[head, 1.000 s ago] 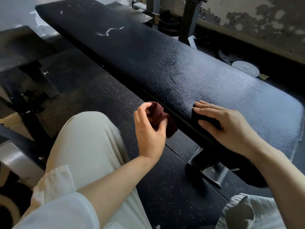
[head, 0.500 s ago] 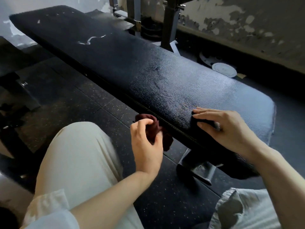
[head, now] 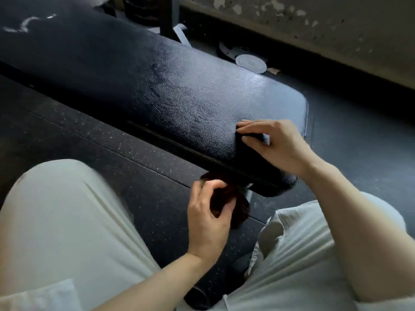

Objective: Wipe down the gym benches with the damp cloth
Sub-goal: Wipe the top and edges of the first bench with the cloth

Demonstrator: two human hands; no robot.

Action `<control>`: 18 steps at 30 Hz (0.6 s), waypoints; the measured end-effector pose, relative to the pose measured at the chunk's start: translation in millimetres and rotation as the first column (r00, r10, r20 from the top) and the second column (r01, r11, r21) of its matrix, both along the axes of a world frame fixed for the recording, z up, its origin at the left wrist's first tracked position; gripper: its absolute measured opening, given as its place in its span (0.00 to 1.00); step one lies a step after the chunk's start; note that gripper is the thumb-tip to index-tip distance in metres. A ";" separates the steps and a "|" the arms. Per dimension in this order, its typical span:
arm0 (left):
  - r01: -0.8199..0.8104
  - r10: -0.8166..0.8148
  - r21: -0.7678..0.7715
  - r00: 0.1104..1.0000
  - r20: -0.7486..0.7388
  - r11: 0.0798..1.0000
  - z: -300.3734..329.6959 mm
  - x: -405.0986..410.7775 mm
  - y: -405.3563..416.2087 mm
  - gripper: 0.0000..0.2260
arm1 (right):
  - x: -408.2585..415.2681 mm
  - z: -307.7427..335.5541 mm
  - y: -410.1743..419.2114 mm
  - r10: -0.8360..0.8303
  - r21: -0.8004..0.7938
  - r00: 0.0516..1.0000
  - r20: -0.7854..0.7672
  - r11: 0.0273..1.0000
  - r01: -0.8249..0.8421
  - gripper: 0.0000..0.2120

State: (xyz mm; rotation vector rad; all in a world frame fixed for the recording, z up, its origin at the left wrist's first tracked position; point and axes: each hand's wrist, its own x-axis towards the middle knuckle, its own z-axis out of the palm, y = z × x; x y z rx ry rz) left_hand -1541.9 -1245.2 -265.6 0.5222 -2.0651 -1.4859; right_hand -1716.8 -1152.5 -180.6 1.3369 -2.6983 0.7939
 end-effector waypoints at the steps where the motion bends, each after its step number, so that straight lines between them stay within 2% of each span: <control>1: -0.078 0.078 -0.005 0.997 0.000 0.997 -3.6 -1.5 -1.7 0.16 | 0.7 -1.3 5.0 0.006 -0.006 1.000 0.014 1.000 -0.006 0.11; 3: -0.202 0.202 -0.024 0.979 -0.002 0.979 -6.8 -6.9 -7.6 0.15 | 2.6 -4.2 15.1 -0.013 -0.029 1.000 0.023 0.999 0.013 0.12; 4: -0.182 0.182 -0.031 0.983 -0.015 0.983 -6.4 -8.8 -5.4 0.15 | 4.0 -5.5 17.7 -0.030 -0.043 0.999 0.024 0.999 0.031 0.12; 7: 0.104 -0.108 -0.058 0.992 -0.068 0.993 -2.0 -5.8 22.9 0.12 | 8.9 -10.7 17.3 -0.049 -0.049 0.999 0.001 0.998 0.049 0.13; 9: 0.179 -0.183 -0.053 0.978 -0.099 0.982 -2.4 -2.7 34.1 0.11 | 10.8 -12.1 20.1 -0.032 -0.029 0.999 -0.010 0.999 0.032 0.14; 13: -0.050 0.039 -0.072 0.989 -0.139 0.996 -7.8 -8.2 26.6 0.11 | 11.6 -13.3 31.0 -0.024 -0.067 1.000 -0.012 0.997 0.023 0.14; 18: 0.026 -0.046 -0.142 0.989 -0.141 0.989 -8.1 -19.2 35.0 0.11 | 12.9 -21.2 33.7 -0.032 -0.098 0.999 -0.013 0.995 0.030 0.14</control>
